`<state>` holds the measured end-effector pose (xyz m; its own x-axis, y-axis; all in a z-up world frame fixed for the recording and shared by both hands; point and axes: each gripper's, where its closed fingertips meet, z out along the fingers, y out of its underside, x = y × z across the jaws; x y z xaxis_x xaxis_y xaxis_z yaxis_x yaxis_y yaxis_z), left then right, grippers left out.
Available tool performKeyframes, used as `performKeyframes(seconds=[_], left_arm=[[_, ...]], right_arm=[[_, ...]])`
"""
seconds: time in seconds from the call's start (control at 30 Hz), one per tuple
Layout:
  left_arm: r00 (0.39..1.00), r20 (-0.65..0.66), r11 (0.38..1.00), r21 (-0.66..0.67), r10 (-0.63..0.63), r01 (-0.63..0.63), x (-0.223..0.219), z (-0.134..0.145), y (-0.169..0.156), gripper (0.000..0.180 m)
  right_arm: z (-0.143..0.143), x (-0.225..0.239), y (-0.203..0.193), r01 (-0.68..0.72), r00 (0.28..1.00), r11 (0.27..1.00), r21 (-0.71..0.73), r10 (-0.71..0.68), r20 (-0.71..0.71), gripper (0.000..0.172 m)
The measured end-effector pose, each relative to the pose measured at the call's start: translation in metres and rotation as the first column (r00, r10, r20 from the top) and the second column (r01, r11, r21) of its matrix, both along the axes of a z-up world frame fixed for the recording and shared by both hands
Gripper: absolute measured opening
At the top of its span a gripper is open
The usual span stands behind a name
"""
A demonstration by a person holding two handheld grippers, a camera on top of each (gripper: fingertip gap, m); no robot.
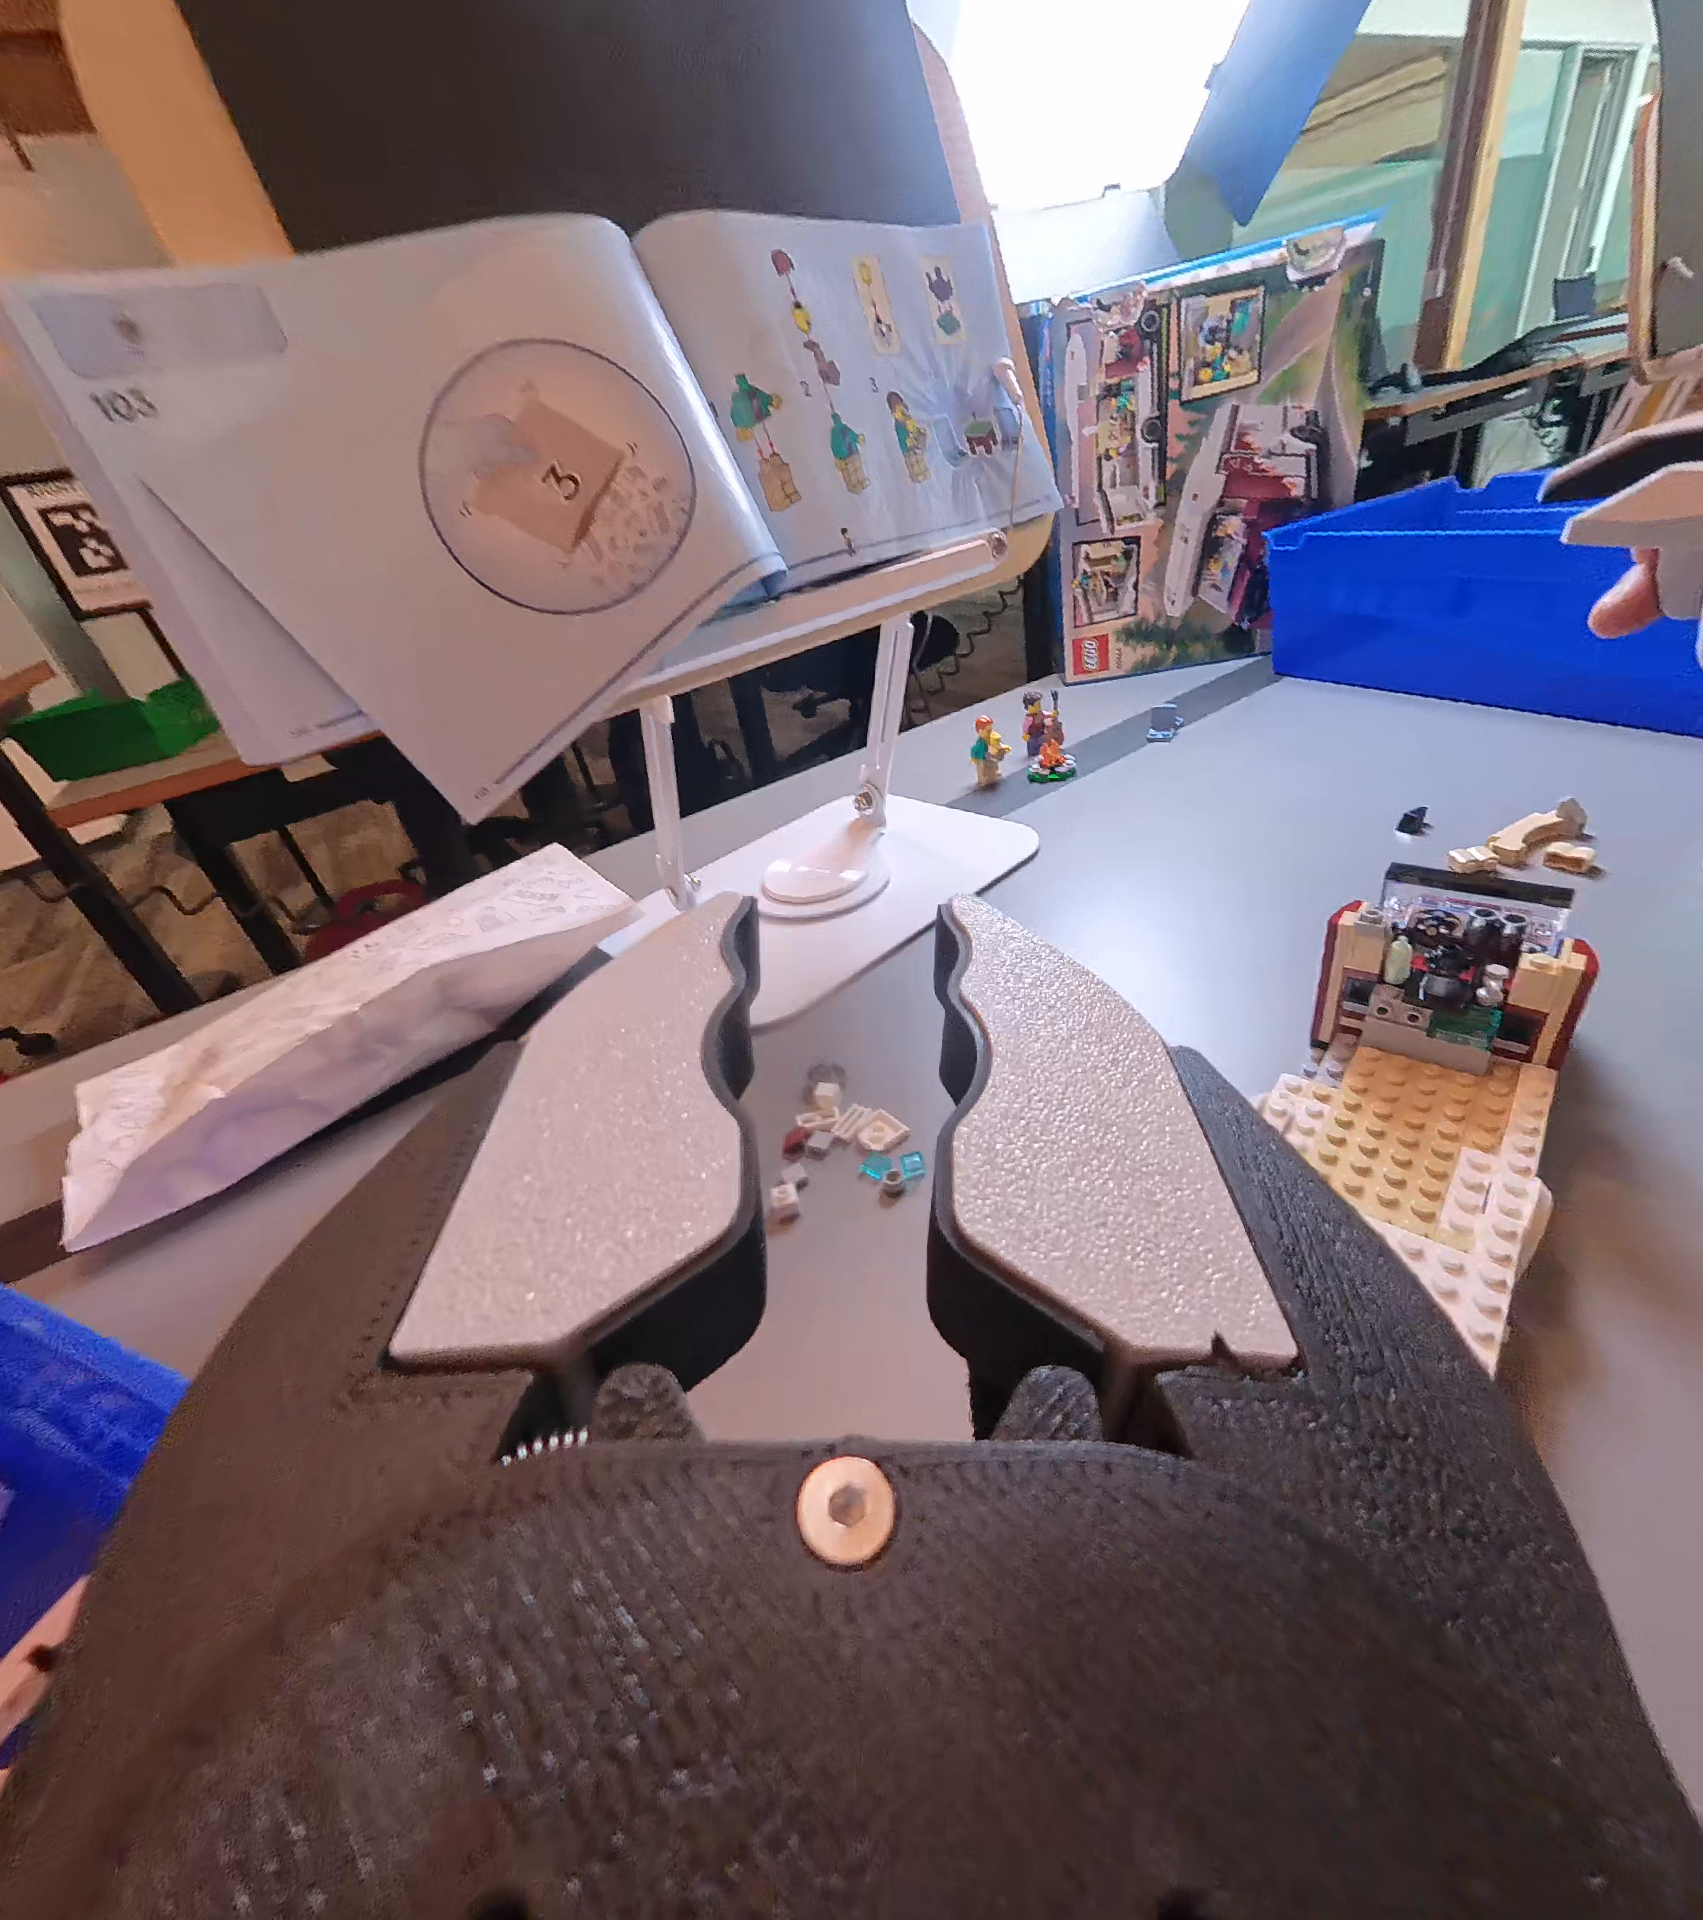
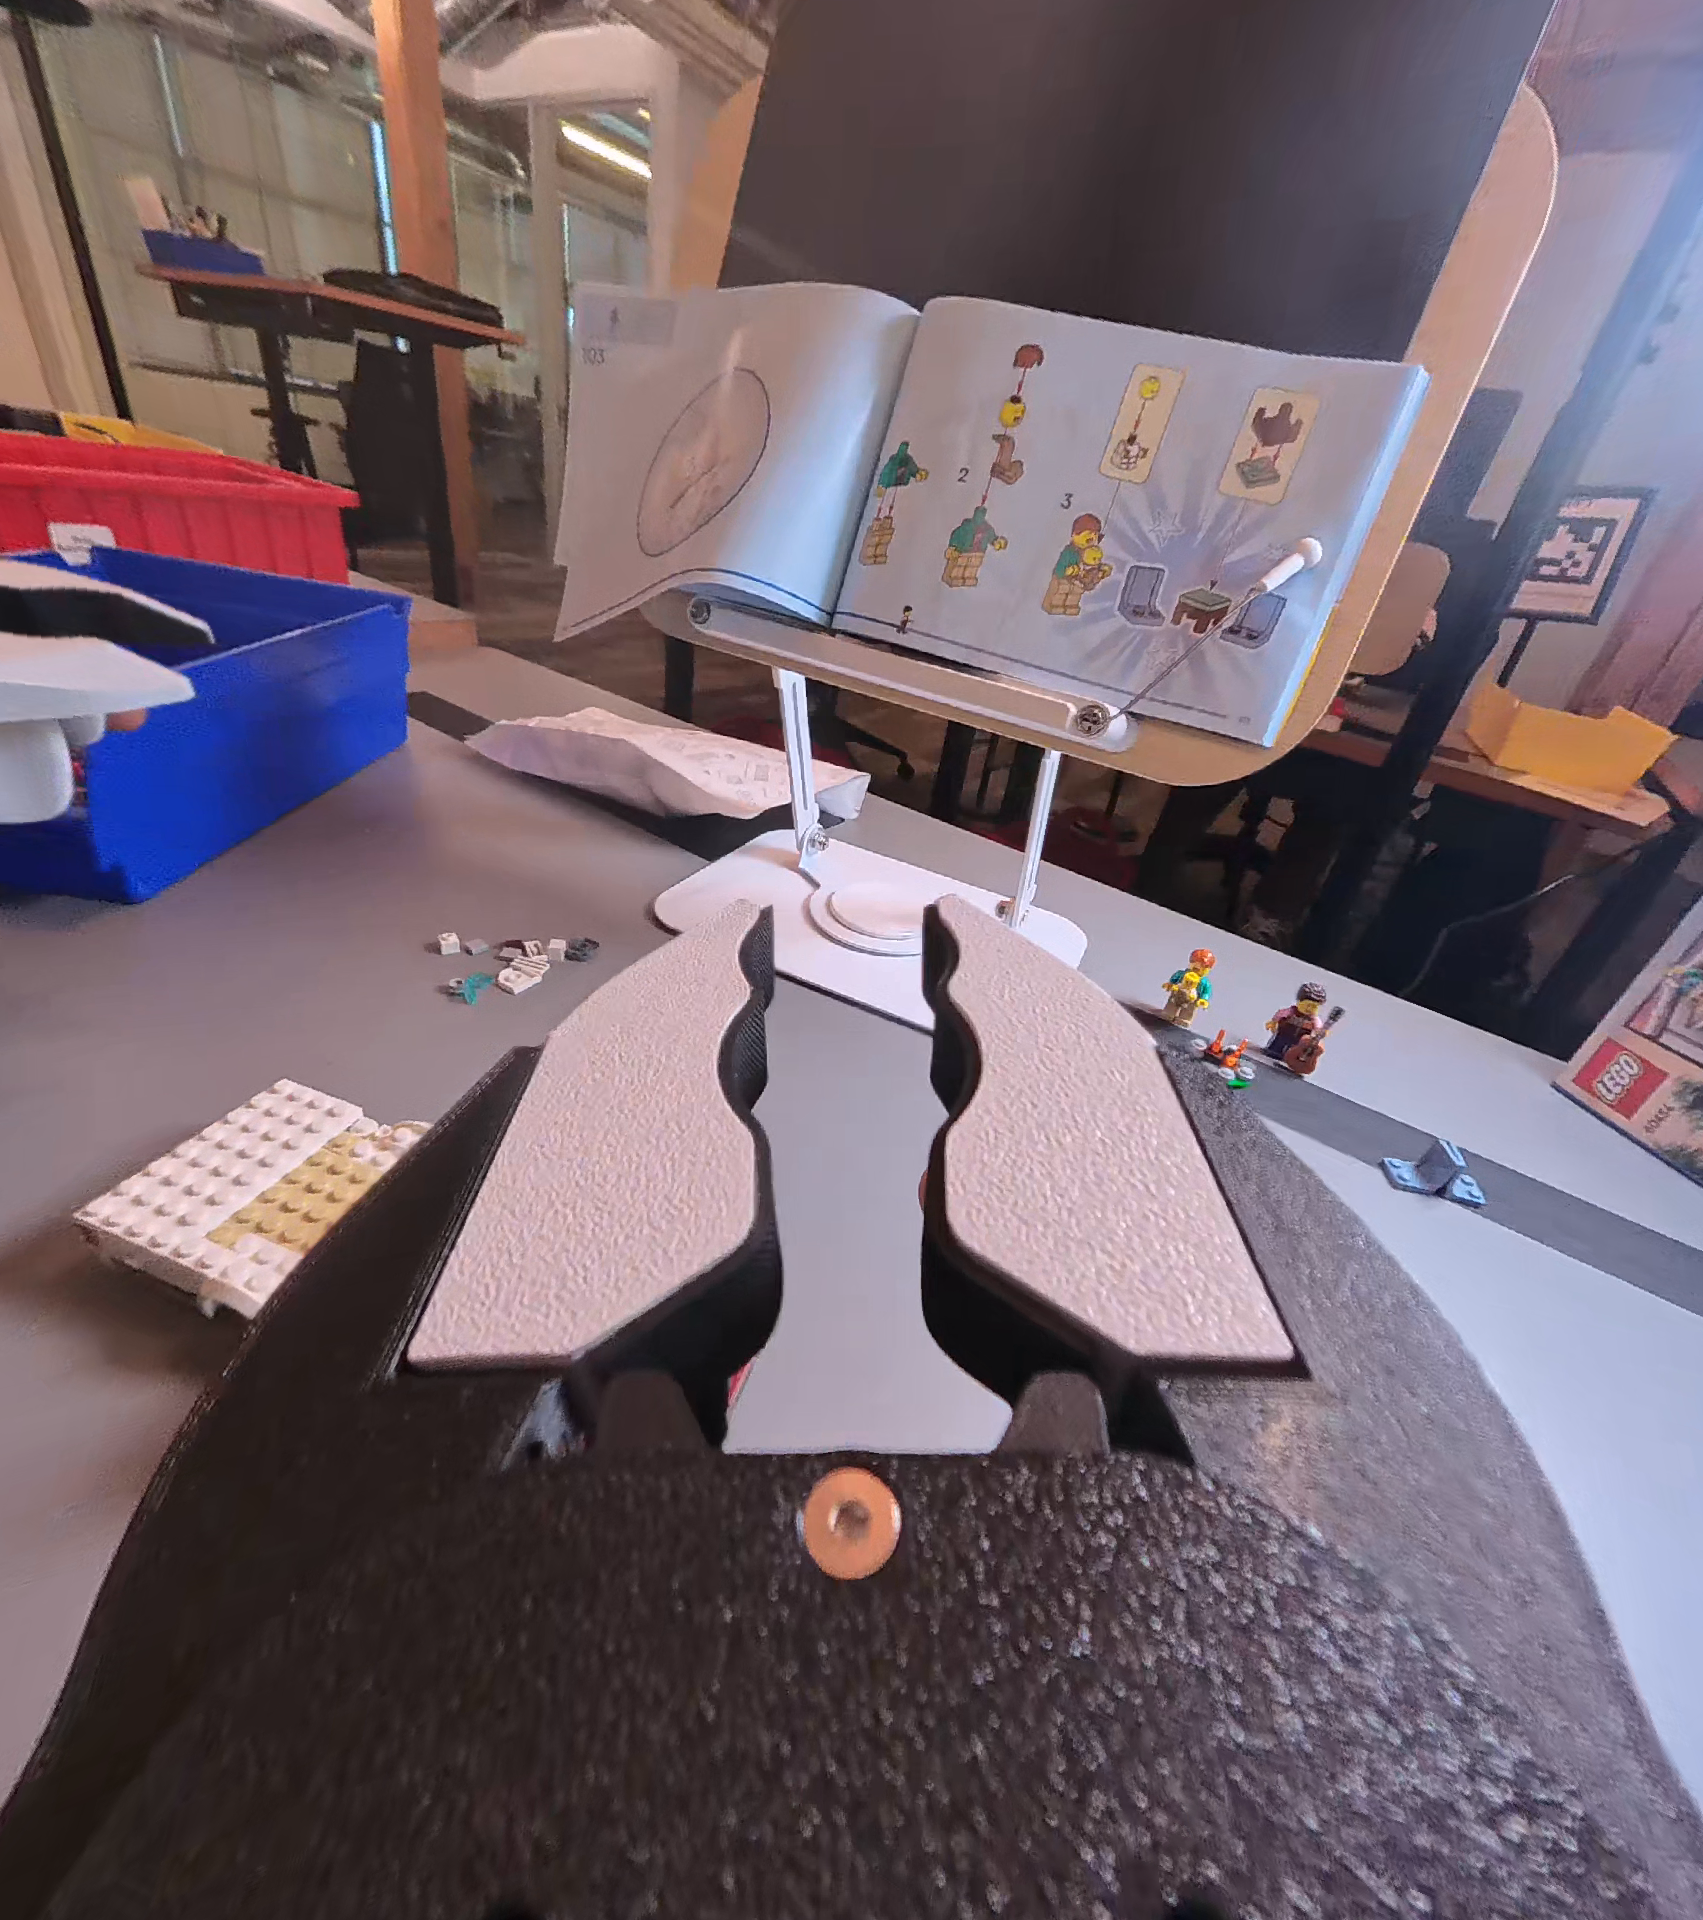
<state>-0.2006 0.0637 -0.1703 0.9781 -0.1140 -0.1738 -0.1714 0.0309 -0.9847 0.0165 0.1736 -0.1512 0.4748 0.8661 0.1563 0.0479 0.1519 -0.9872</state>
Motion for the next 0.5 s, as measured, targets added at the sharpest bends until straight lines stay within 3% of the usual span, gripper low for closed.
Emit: performKeyframes(seconds=[0.13,0.3,0.4,0.5], left_arm=[[0.995,-0.040,0.992,0.090,0.090,-0.086,-0.025,0.031,-0.015,0.033],[0.922,-0.067,0.904,0.234,0.382,-0.358,-0.113,0.106,-0.077,0.027],[0.888,-0.056,0.887,0.108,0.456,-0.449,-0.169,0.120,-0.106,0.019],[0.921,-0.133,0.893,-0.231,0.365,-0.387,-0.205,0.083,-0.098,0.018]], right_arm=[[-0.009,0.002,-0.001,-0.012,1.000,1.000,-0.015,0.012,0.018,0.028],[-0.014,-0.001,-0.003,-0.033,0.999,0.998,-0.048,0.034,0.021,0.027],[-0.021,-0.005,-0.002,-0.044,0.998,0.996,-0.083,0.047,0.031,0.027],[-0.026,-0.007,-0.003,-0.053,0.998,0.992,-0.115,0.058,0.037,0.026]])
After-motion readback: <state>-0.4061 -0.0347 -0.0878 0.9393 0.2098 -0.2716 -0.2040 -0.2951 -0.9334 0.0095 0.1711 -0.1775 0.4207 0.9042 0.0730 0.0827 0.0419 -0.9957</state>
